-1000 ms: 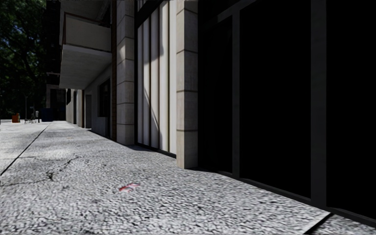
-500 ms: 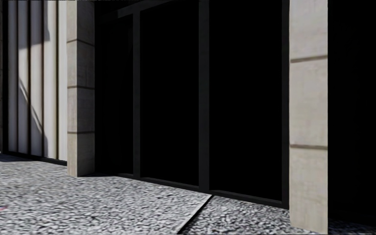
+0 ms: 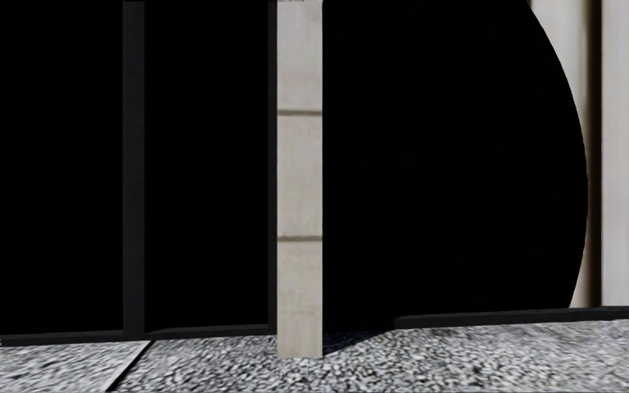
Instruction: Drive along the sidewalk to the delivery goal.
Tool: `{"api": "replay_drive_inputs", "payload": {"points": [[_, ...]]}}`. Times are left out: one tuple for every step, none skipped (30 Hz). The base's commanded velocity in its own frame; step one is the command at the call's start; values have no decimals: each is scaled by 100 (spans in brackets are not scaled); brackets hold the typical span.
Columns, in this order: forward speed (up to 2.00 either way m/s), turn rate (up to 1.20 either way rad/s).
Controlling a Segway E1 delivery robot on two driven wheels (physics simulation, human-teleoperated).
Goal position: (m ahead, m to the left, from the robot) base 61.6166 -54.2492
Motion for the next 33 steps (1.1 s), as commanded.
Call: {"api": "replay_drive_inputs", "payload": {"points": [[0,-117],[0,-117],[0,-117],[0,-117],[0,-117],[0,-117],[0,-117],[0,-117],[0,-117],[0,-117],[0,-117],[0,-117],[2,-117],[7,-117],[13,-117],[13,-117],[20,-117],[25,-117],[26,-117],[26,-117],[34,-117],[54,-117],[81,-117],[81,-117],[92,-116],[99,-110],[99,-110],[104,-100],[110,-88],[121,-80],[121,-80],[129,-72],[134,-26]]}}
